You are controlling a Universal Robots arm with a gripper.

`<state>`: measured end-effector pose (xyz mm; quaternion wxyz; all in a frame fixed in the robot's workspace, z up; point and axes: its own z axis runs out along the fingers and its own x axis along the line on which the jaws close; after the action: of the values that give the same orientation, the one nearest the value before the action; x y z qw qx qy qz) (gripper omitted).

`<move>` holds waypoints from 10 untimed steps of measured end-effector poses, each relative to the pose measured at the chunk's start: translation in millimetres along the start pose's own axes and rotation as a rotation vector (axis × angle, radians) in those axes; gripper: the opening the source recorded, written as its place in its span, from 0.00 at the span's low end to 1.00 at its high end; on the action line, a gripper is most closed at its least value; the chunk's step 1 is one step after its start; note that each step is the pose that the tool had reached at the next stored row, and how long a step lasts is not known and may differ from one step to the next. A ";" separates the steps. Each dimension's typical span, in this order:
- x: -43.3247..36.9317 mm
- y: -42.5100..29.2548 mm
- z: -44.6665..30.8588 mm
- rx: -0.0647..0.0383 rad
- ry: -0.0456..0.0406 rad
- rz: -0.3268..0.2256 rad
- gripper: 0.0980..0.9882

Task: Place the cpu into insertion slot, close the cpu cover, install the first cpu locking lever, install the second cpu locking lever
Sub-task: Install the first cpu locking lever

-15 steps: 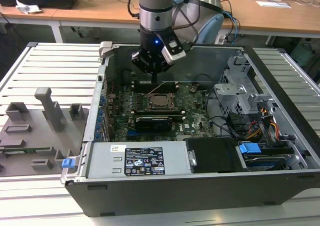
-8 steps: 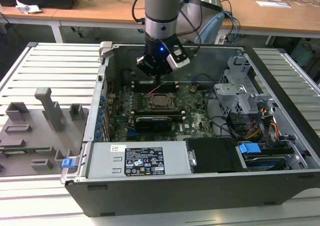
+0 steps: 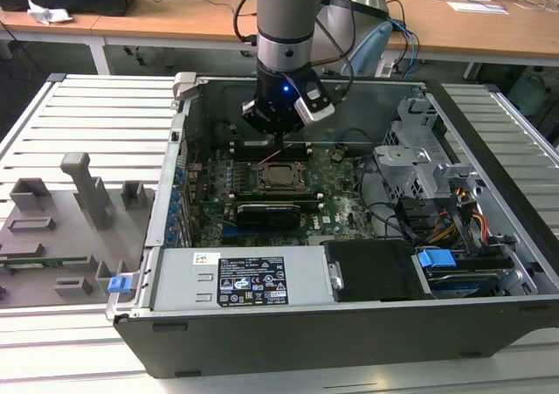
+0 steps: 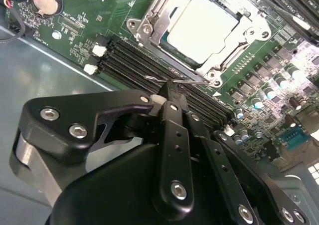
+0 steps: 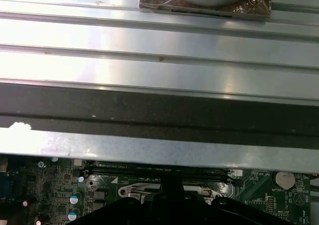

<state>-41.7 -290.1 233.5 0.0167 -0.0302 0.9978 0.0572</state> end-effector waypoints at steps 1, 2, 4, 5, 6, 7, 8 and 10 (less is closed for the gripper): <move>0.0 0.0 0.4 0.000 0.0000 0.000 0.01; 0.0 -0.1 0.9 0.000 -0.0001 0.000 0.01; 0.0 -0.2 1.6 0.000 0.0000 0.000 0.01; 0.1 -0.2 2.3 0.000 0.0000 0.000 0.01; 0.1 -0.3 2.7 0.000 0.0000 0.000 0.01; 0.1 -0.4 3.7 0.000 0.0000 -0.001 0.01; 0.1 -0.5 4.3 0.000 0.0000 -0.001 0.01; -0.1 -0.7 5.9 0.000 0.0001 -0.001 0.01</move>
<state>-41.5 -290.0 227.6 0.0167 -0.0310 0.9977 0.0572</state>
